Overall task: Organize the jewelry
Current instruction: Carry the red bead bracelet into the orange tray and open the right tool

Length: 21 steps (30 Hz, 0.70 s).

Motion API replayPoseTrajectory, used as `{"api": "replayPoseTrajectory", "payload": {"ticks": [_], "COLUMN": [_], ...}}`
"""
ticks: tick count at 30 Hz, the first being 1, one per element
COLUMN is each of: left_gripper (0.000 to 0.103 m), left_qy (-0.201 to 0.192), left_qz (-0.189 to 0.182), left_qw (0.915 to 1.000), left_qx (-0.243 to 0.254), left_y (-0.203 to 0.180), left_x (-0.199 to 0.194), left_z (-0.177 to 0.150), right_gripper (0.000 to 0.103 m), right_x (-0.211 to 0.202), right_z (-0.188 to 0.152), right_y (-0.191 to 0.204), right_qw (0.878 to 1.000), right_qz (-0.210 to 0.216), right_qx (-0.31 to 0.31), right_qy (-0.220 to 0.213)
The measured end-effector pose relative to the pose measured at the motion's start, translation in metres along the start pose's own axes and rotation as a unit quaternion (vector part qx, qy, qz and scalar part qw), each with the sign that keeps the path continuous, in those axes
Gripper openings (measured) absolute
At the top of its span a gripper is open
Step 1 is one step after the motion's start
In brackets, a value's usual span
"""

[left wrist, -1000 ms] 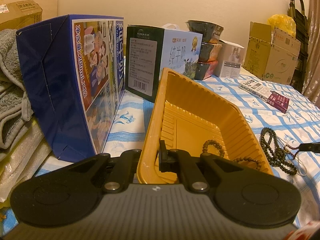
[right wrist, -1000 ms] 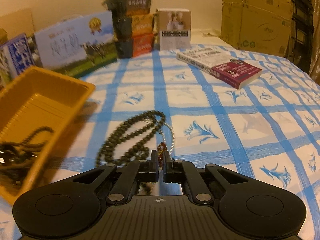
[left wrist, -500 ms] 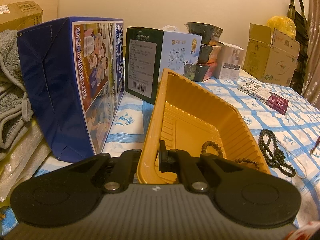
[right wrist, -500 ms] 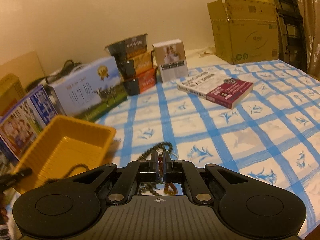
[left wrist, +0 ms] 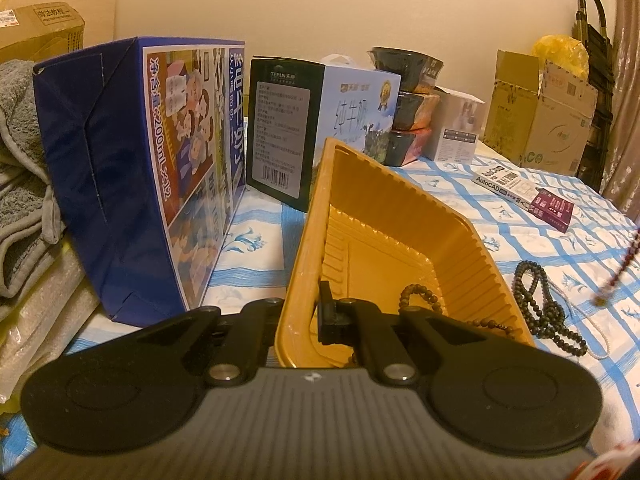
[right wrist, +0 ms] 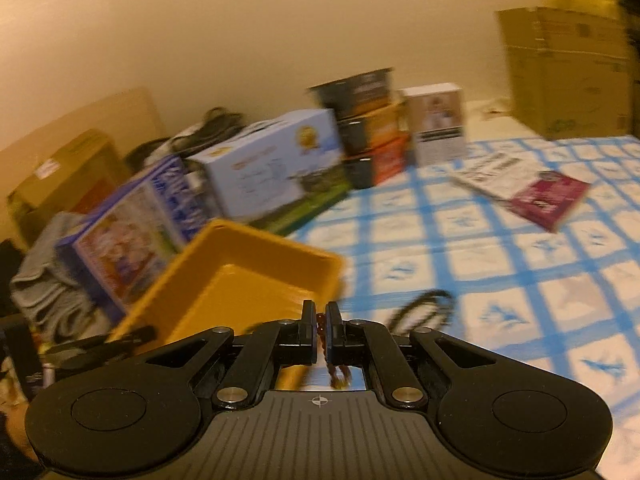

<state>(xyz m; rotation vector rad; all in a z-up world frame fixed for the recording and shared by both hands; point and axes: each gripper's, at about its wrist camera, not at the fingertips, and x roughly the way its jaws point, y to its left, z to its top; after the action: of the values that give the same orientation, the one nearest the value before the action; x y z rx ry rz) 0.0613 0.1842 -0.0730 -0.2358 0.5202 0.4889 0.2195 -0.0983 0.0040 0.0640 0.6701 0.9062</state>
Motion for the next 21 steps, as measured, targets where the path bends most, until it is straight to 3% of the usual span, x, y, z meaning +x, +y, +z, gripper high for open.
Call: {"api": "replayPoseTrajectory", "payload": {"ticks": [11, 21], "left_gripper": [0.005, 0.005], "left_qy": [0.001, 0.003], "left_qz": [0.0, 0.0], "left_qw": [1.0, 1.0], "left_qx": [-0.002, -0.003], "left_y": [-0.001, 0.0], "left_x": [-0.001, 0.0], "left_z": [-0.001, -0.002], "right_gripper": [0.004, 0.005], "right_x": [0.058, 0.106], "right_z": [0.004, 0.01], "right_y": [0.082, 0.113], "right_qw": [0.992, 0.989], "right_qz": [0.117, 0.136], "right_qx": [-0.041, -0.042], "right_qy": [0.031, 0.044]}}
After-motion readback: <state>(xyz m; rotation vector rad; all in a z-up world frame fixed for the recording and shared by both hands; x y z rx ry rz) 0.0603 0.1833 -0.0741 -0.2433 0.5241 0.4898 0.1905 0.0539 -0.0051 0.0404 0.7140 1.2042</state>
